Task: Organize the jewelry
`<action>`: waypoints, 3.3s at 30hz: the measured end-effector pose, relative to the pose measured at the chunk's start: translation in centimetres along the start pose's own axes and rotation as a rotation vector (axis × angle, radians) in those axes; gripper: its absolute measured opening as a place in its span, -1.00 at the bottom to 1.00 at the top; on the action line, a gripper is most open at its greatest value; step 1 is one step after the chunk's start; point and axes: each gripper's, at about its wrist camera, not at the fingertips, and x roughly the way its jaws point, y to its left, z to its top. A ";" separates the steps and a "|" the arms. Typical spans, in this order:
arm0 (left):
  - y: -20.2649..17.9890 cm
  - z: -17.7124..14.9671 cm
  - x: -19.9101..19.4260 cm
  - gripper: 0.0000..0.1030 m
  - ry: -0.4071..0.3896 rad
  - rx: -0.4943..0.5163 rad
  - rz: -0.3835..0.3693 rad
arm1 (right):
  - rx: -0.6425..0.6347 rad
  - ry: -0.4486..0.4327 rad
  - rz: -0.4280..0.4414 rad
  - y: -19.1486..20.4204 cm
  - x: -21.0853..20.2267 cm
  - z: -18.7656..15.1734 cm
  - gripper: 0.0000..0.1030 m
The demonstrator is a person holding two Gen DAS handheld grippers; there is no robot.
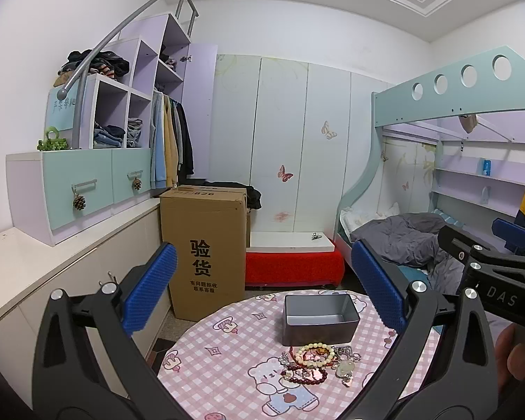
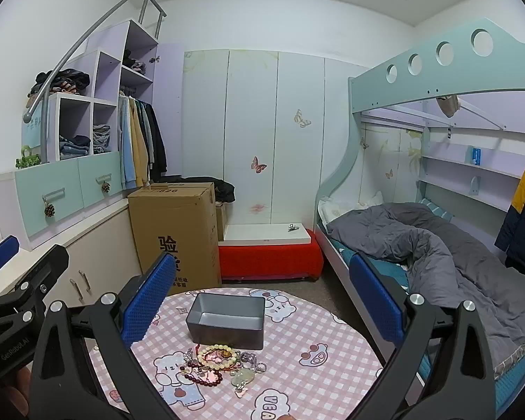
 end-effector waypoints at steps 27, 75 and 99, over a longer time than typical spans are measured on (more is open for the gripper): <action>1.4 -8.6 9.1 0.89 0.359 0.036 0.019 | 0.010 0.181 -0.005 -2.3 5.5 -5.4 0.85; 0.3 -13.5 11.0 -0.84 0.511 0.007 -0.363 | 0.006 0.641 0.225 -0.3 14.9 -19.1 0.72; 0.0 -11.5 11.6 -0.84 0.516 -0.016 -0.383 | 0.042 0.597 0.405 -1.0 13.5 -14.8 -0.62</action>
